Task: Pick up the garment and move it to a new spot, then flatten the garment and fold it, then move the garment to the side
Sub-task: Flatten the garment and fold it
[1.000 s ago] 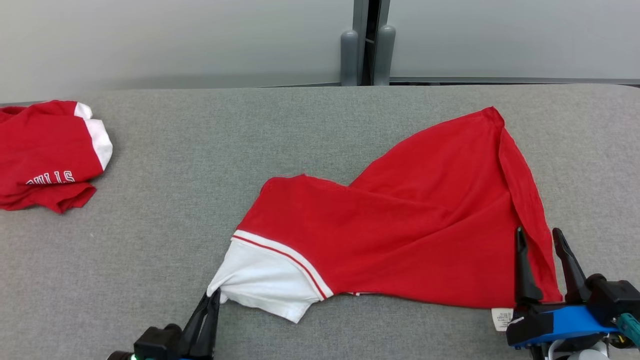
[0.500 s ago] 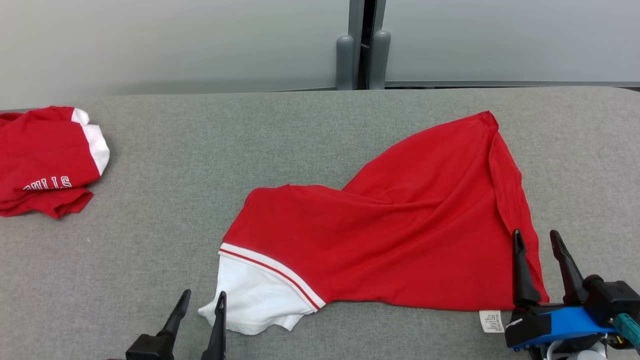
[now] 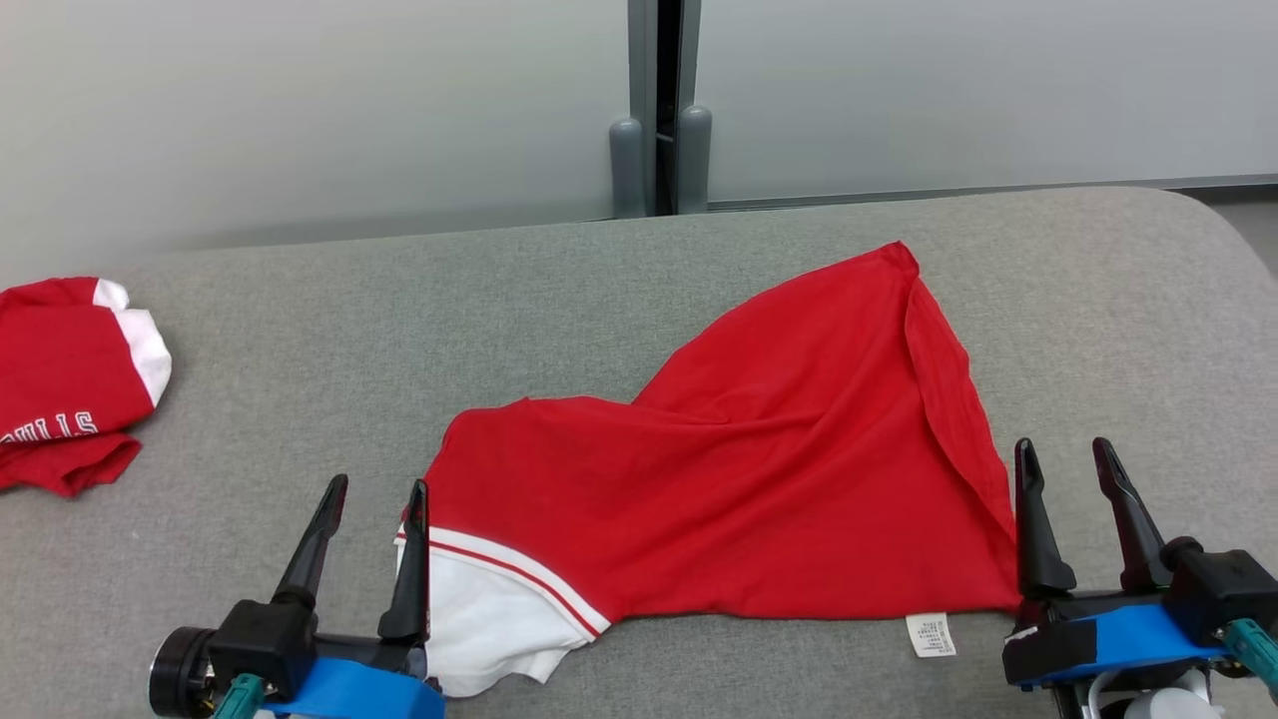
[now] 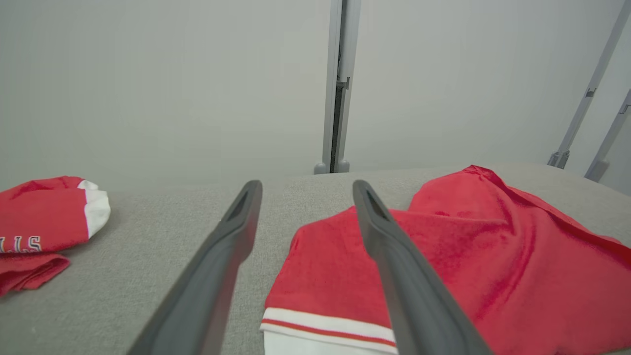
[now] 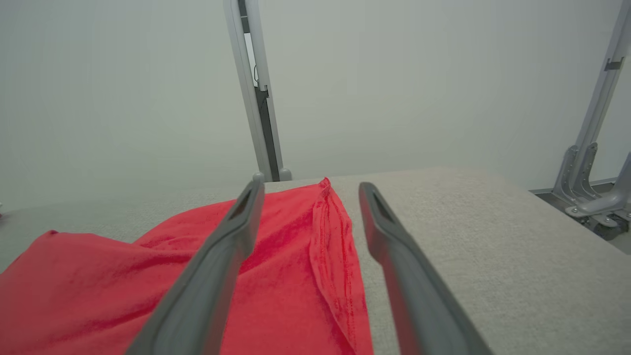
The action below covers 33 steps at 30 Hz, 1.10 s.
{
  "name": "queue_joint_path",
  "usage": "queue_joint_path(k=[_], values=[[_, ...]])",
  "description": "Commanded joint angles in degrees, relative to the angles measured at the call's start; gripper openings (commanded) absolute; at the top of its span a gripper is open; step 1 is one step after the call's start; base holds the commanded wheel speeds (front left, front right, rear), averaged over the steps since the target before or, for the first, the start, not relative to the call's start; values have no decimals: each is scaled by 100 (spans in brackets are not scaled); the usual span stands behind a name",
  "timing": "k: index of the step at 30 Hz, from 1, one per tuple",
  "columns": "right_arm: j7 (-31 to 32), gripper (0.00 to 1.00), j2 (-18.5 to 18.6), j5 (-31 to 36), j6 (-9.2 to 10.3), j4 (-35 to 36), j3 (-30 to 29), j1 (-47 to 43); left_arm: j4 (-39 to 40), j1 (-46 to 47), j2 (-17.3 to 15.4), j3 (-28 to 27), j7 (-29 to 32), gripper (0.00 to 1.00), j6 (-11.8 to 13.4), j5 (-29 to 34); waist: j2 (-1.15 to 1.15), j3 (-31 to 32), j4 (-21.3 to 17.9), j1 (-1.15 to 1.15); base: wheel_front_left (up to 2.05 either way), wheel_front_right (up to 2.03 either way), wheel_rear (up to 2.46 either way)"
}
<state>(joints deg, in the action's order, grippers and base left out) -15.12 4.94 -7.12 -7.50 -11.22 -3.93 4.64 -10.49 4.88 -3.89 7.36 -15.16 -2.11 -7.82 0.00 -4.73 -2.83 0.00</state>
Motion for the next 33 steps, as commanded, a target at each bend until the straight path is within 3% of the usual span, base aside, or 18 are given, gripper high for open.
queue_joint_path(k=[1, 9, 20, 33], values=[[-4, 100, 4, 30, 2, 53, 26, -29, 30, 68, 1, -67, 1, 100, -15, 29, 0, 80, -82, 0, 0, 0, 0], [-4, 100, -16, 30, 2, 309, 173, -245, 35, -84, 49, -393, 2, 100, -68, 104, 0, 320, -293, 0, 0, 0, 0], [-4, 100, -53, 14, 2, 348, 222, -480, -41, -234, 82, -512, 2, 100, -155, 191, 0, 393, -240, 0, 0, 0, 0], [-4, 100, -99, 135, 2, -538, -63, -510, -886, -395, 89, -413, 2, 100, -281, 118, 0, 200, -126, 0, 0, 0, 0]])
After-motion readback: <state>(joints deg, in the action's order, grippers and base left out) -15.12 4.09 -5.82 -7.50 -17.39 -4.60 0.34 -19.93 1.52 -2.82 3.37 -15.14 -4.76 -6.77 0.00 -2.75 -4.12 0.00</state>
